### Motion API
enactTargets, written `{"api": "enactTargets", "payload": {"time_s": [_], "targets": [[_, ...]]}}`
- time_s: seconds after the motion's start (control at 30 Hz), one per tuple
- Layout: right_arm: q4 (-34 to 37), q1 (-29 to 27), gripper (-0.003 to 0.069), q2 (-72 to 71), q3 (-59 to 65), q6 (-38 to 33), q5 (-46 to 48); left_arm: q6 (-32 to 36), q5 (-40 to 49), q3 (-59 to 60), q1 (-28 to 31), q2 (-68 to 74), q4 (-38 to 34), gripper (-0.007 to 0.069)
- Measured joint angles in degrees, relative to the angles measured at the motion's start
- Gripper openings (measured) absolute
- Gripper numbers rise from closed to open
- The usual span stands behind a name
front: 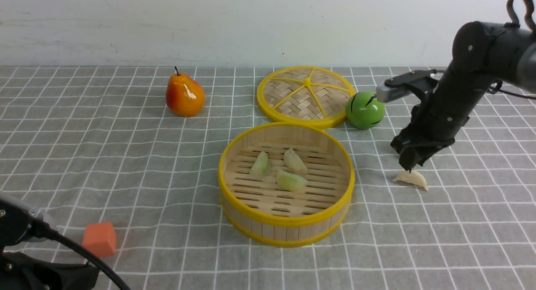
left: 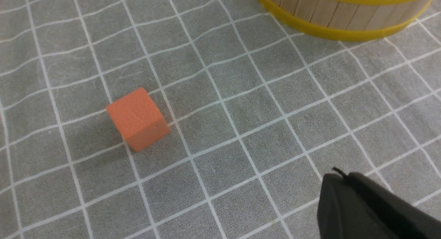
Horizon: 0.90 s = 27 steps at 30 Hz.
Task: Put the dumplings into the steamer on the table with the grey tablecloth.
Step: 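Reach for and grasp a dumpling lying on the table beside the steamer, then place the dumpling in the bamboo steamer basket with the right gripper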
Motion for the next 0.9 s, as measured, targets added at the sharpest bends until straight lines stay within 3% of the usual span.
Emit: {"api": "enactTargets", "payload": {"time_s": [0.07,0.17,0.3,0.37,0.67,0.9], "targets": [[-0.4,-0.1,0.0404,1.7,0.0,-0.4,-0.5,0.0,0.0,0.0,0.0,0.0,-0.1,0.0003],[-0.7,-0.1,0.043,3.5,0.0,-1.8,-1.4,0.0,0.0,0.0,0.0,0.0,-0.1,0.0005],[-0.8,-0.2,0.0353,4.9,0.0,-2.4,-1.5,0.0,0.0,0.0,0.0,0.0,-0.1,0.0006],[-0.9,-0.2,0.023,5.2,0.0,-2.1,-1.5,0.0,0.0,0.0,0.0,0.0,-0.1,0.0007],[0.0,-0.2,0.023,4.0,-0.1,0.1,0.1,0.0,0.0,0.0,0.0,0.0,-0.1,0.0015],[7.7,0.1,0.023,-4.6,-1.6,-0.9,1.0,0.0,0.0,0.0,0.0,0.0,-0.1,0.0019]]}}
